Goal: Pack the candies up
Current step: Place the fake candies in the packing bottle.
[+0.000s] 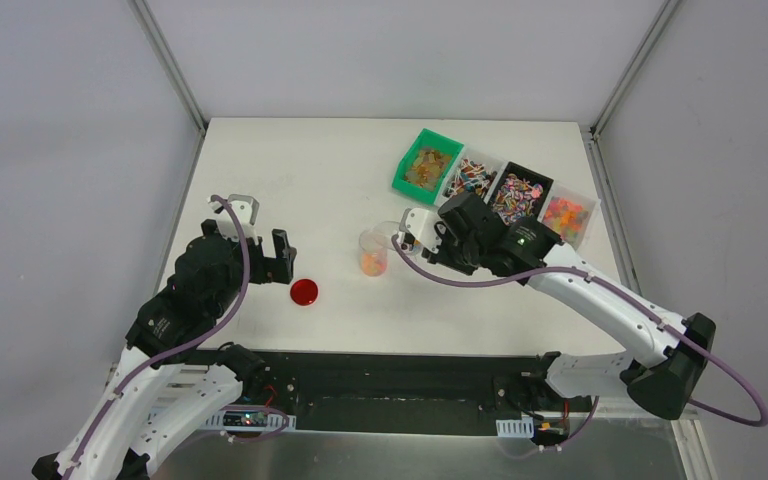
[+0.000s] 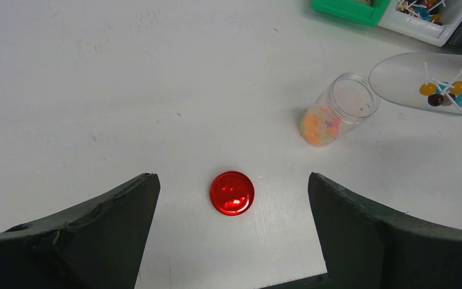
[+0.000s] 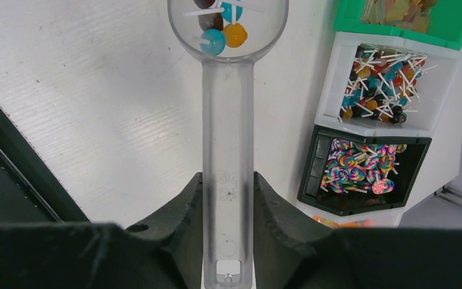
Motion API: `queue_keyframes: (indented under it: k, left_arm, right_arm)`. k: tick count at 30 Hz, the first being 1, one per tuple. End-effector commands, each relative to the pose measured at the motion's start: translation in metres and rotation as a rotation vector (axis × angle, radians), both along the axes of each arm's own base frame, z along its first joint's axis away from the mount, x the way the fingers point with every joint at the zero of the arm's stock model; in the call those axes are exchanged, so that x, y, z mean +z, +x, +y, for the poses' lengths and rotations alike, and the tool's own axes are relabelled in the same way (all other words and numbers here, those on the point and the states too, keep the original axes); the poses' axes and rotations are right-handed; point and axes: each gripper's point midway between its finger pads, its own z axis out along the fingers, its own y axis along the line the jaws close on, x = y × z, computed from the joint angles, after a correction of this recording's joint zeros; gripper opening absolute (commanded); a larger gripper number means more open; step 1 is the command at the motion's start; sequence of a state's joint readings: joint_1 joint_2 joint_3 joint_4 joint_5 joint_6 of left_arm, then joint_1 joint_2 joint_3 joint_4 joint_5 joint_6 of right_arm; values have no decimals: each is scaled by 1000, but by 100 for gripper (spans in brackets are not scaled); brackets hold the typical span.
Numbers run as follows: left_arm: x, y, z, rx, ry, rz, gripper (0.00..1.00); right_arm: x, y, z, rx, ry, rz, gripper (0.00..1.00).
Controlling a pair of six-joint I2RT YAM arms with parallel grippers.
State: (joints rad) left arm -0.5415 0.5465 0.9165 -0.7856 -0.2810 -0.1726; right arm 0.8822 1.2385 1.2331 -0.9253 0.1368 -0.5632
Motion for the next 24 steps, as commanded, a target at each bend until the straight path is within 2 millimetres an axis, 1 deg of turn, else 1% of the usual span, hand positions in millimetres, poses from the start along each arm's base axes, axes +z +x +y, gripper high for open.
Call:
queue_keyframes:
  k: [1, 24]
  left_arm:
    - [6, 4, 5, 27, -1, -33, 99]
    - [8, 3, 9, 46, -1, -44, 99]
  right_arm:
    - [23, 10, 2, 23, -25, -78, 0]
    - [37, 24, 0, 88, -268, -148, 0]
